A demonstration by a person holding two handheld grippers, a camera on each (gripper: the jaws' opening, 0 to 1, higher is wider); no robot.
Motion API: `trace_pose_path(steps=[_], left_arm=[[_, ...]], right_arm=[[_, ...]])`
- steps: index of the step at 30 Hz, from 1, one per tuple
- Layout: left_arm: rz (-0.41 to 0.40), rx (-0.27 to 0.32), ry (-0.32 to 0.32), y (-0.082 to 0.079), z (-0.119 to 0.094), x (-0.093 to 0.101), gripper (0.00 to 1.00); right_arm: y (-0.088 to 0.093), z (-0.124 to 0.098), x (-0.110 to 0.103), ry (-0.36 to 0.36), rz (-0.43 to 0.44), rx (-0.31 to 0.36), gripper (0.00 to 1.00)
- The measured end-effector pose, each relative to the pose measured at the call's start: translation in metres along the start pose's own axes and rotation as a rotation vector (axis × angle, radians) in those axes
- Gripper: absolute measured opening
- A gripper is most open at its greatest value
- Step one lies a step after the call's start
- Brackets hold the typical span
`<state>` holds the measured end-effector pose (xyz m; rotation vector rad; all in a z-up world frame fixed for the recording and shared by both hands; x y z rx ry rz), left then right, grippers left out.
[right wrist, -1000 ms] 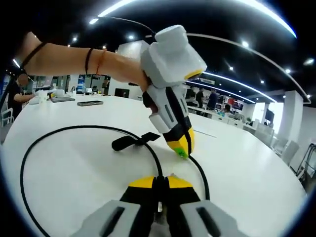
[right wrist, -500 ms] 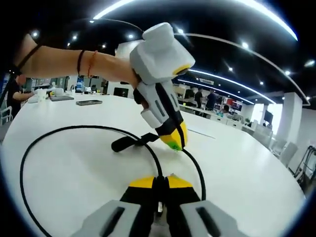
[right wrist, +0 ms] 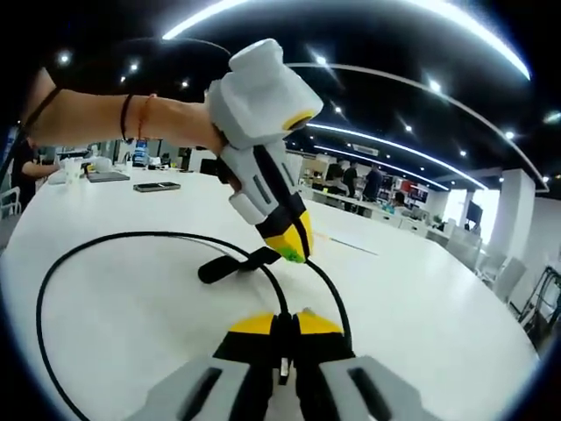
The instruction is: Find the charging cable on the desk, coil it up and secure with Velcro.
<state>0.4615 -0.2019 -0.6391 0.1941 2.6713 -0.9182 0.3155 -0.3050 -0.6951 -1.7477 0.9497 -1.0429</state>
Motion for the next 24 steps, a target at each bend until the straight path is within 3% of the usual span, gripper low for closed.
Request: trace_pose_path(steps=[10,24], left_arm=[[-0.056,-0.017,-0.072,0.019,-0.021,0.000,0.06],[-0.165,-0.035,-0.170,0.057,-0.050,0.000,0.05]], right_arm=[[-0.004,0.000,0.002,0.022,-0.008,0.003,0.09],[-0.006,0.002,0.001,0.035,-0.021,0.001,0.09]])
Point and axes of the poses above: the point that each gripper's makers call its tool centre point, and the gripper's own axes: z roughly forward along the fingers, x roughly to its right, y roughly out of its underside, the point moved 10 cm from there along -z, roughly backward along the fingers, and after that the axes turned 2 degrees about y, right-handed, at the moved point
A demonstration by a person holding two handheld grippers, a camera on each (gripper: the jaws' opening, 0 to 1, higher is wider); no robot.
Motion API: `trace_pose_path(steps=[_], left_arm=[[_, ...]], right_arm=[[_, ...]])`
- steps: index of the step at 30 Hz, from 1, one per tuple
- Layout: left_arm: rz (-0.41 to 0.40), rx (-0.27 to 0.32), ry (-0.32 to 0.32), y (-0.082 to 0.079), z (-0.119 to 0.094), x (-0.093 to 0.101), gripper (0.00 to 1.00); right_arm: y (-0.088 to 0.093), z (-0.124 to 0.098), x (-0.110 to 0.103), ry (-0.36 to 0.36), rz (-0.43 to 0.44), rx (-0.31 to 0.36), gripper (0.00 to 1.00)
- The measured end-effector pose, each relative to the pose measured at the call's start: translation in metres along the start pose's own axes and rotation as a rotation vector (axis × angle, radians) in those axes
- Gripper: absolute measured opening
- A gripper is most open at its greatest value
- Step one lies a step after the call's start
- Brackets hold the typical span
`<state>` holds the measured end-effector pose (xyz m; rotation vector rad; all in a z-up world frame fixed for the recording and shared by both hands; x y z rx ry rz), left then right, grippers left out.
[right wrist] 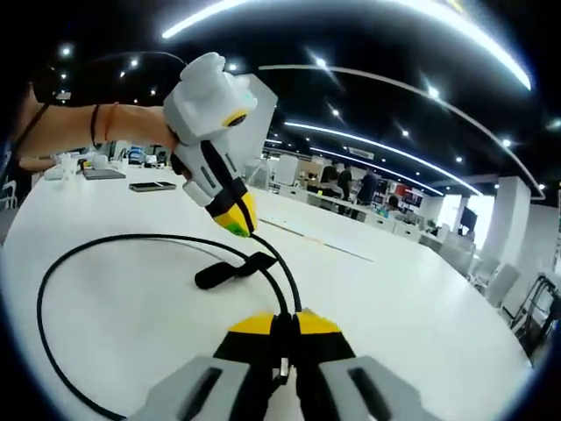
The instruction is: Find the charging cable on the desk, coil it up and secure with Velcro.
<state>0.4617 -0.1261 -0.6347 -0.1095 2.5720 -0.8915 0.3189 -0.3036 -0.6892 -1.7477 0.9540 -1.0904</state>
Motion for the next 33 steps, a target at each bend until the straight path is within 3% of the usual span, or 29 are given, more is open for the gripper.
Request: trace_pose_path(steps=[4,5,6,7,14,27,30,33], left_arm=[[-0.030,0.001,-0.023,0.010,-0.008,0.000,0.05],[-0.037,0.001,-0.030,0.013,-0.010,0.000,0.01],[-0.073,-0.015,-0.073,0.019,-0.013,-0.002,0.01],[-0.052,-0.007,-0.053,0.021,-0.013,-0.002,0.01],[-0.079,-0.003,-0.071,0.032,-0.019,0.002,0.01],[-0.001,0.035,-0.033,0.025,-0.016,-0.001,0.02],[0.011,0.053,-0.022,0.022,-0.013,-0.006,0.11],[0.039,0.043,-0.010,0.020,-0.009,-0.008,0.12]], right_arm=[[0.002,0.000,0.000,0.003,0.002,-0.007,0.09],[0.002,0.000,0.000,0.004,0.003,-0.009,0.09],[0.002,0.000,0.000,0.005,0.003,-0.010,0.09],[0.002,0.000,0.000,0.006,0.003,-0.010,0.09],[0.006,0.004,-0.001,0.000,0.007,-0.021,0.09],[0.009,0.002,-0.004,-0.005,0.013,-0.029,0.09],[0.009,0.001,-0.004,-0.006,0.015,-0.031,0.09],[0.010,0.000,-0.004,-0.008,0.020,-0.031,0.09]])
Point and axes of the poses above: the point that each gripper's makers call its tool centre point, and the gripper's own axes: z roughly forward along the fingers, x roughly to its right, y roughly out of its underside, the point moved 10 cm from there along -z, roughly backward along the fingers, and after that the axes turned 2 degrees about y, right-handed, at the moved point
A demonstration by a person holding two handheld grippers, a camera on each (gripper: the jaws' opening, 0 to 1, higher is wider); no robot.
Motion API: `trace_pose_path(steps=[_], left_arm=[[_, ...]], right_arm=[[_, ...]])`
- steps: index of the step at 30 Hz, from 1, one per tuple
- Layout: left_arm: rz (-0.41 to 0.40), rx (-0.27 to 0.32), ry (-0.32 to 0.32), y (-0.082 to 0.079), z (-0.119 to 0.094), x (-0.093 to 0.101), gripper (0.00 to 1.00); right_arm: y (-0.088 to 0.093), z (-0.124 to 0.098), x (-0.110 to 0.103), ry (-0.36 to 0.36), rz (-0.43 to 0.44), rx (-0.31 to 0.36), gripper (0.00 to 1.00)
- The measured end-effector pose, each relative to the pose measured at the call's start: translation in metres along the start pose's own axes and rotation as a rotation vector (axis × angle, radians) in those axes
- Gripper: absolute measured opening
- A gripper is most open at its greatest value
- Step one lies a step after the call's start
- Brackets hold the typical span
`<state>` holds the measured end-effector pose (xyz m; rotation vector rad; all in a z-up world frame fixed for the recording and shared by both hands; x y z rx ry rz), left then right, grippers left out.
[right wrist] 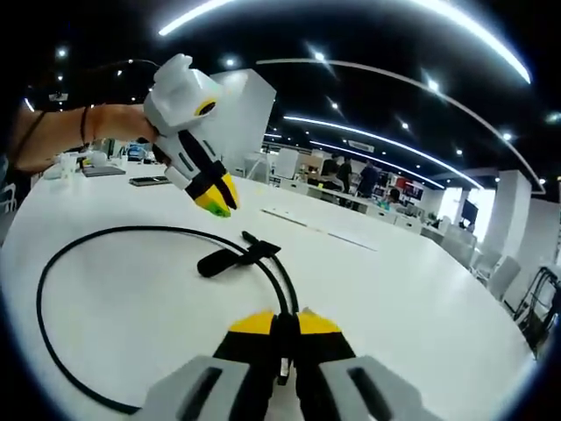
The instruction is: Find the charging cable on the desk, coil it up and secure with Velcro.
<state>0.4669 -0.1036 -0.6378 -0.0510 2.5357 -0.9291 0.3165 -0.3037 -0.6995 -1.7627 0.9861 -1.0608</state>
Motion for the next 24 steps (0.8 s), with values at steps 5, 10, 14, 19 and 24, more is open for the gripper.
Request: trace_pose_path(steps=[5,10,14,19,24], left_arm=[[0.018,-0.001,0.027,-0.003,0.009,-0.004,0.17],[0.014,-0.006,0.047,-0.004,0.021,-0.009,0.20],[0.005,-0.007,0.069,-0.003,0.028,-0.010,0.20],[-0.016,-0.006,0.098,0.001,0.038,-0.013,0.21],[-0.045,0.005,0.116,0.004,0.044,-0.014,0.22]], right_arm=[[0.002,0.000,0.000,-0.003,0.004,-0.003,0.09],[0.003,-0.001,0.000,-0.006,0.005,-0.004,0.09],[0.004,-0.001,0.000,-0.006,0.010,-0.004,0.09],[0.004,-0.002,0.001,-0.008,0.013,-0.006,0.09],[0.005,-0.001,0.001,-0.008,0.011,-0.008,0.09]])
Point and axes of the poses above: the point that each gripper's makers call its tool centre point, and the gripper's own axes: z roughly forward along the fingers, x roughly to its right, y roughly out of its underside, the point moved 10 cm from there along -z, roughly backward along the fingers, and after that the axes turned 2 degrees about y, right-handed, at the moved point
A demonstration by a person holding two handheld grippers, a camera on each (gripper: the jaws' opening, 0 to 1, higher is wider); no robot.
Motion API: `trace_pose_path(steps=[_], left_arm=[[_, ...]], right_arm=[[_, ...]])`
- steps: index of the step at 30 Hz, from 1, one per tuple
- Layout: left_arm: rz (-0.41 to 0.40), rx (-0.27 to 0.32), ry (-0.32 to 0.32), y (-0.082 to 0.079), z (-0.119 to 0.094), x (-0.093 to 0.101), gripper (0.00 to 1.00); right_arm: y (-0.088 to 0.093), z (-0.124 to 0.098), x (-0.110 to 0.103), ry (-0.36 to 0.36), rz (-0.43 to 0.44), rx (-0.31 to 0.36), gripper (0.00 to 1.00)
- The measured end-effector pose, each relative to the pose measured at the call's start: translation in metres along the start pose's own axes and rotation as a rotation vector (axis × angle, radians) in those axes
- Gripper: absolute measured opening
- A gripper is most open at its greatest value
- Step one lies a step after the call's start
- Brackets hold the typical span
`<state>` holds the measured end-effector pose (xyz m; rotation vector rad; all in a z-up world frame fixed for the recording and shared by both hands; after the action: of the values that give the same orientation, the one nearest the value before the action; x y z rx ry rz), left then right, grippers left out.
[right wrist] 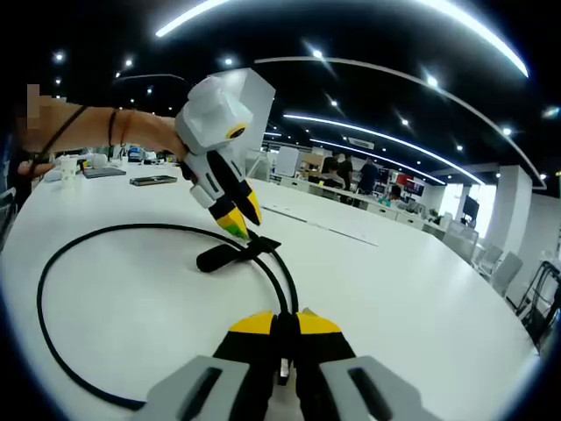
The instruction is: Find the charging cable on the desk, coil it up and secure with Velcro.
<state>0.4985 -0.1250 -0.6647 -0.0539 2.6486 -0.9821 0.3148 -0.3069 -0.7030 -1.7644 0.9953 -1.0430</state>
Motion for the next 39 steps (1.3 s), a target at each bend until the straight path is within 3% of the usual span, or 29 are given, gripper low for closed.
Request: trace_pose_path(steps=[14,22,30,39], left_arm=[[-0.082,0.022,0.086,0.002,0.004,-0.006,0.18],[-0.086,-0.010,0.127,-0.002,0.007,-0.004,0.10],[-0.098,-0.044,0.124,0.001,0.001,0.000,0.08],[-0.153,-0.023,0.059,0.014,-0.017,0.003,0.08]], right_arm=[[0.000,0.000,0.000,-0.001,0.002,0.001,0.09],[0.000,0.001,0.001,-0.001,0.001,-0.001,0.09],[0.000,0.002,0.001,0.003,0.023,0.000,0.09],[-0.003,0.004,0.000,0.013,0.026,0.006,0.09]])
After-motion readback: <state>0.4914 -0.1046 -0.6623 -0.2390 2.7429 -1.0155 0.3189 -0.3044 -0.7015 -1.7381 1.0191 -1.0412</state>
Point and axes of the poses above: the point that each gripper's makers call its tool centre point, and the gripper's own axes: z roughly forward along the fingers, x roughly to its right, y roughly out of its underside, the point moved 10 cm from there along -z, roughly backward along the fingers, and after that the axes turned 2 degrees about y, right-handed, at the moved point
